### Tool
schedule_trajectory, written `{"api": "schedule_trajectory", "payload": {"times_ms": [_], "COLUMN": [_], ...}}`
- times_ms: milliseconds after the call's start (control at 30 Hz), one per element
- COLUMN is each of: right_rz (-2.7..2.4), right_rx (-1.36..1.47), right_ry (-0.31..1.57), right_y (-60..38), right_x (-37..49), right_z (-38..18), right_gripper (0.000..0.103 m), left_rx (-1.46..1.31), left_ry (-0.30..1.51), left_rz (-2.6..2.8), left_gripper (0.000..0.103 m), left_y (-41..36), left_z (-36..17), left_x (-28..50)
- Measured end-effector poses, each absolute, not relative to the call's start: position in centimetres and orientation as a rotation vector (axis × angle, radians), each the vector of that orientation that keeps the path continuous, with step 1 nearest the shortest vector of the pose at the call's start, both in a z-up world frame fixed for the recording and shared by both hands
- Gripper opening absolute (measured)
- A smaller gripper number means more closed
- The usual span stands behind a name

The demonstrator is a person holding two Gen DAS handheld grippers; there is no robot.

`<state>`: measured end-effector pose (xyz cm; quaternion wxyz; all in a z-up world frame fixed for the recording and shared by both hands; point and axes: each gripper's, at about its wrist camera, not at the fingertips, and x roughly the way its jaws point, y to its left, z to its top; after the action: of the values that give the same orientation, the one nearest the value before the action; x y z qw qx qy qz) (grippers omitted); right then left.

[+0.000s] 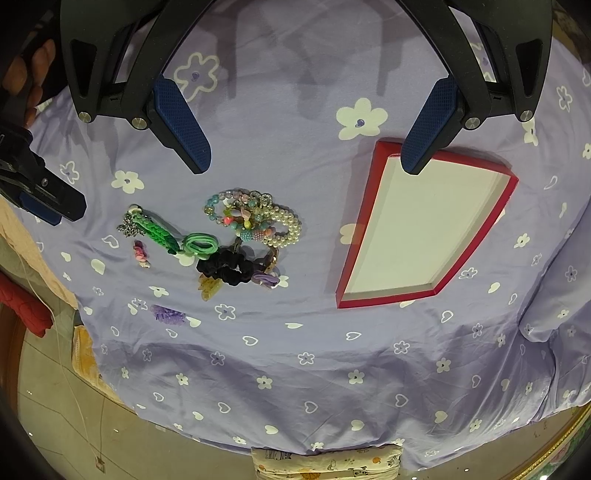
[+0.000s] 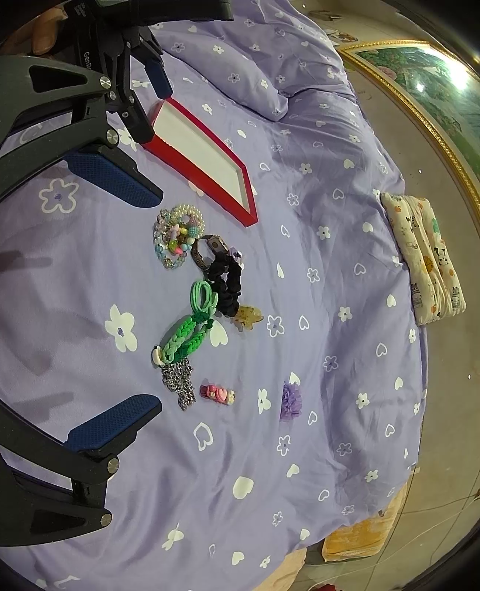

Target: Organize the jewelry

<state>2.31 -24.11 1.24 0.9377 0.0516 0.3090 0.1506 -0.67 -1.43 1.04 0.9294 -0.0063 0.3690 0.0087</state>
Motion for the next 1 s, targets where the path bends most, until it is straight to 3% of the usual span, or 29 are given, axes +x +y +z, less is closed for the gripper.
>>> {"api": "schedule_trajectory", "payload": {"times_ms": [800, 1000], "right_rz": [0.305, 0.273], "right_rx": [0.139, 0.170], "right_ry": [0.657, 0.706], "right_y": [-24.7, -26.4], "right_x": [2.9, 4.5], "right_z": [1.0, -0.1], "right_gripper": [0.101, 0.092], "left_rx": [-0.018, -0.026], "left_ry": [0.796, 0.822], "left_rz": [-0.025, -0.076], "left_gripper": [0.103, 0.103], "left_y": [-1.5, -1.6], "left_z": [0.5, 0.3], "left_x": [1.1, 3.0]}}
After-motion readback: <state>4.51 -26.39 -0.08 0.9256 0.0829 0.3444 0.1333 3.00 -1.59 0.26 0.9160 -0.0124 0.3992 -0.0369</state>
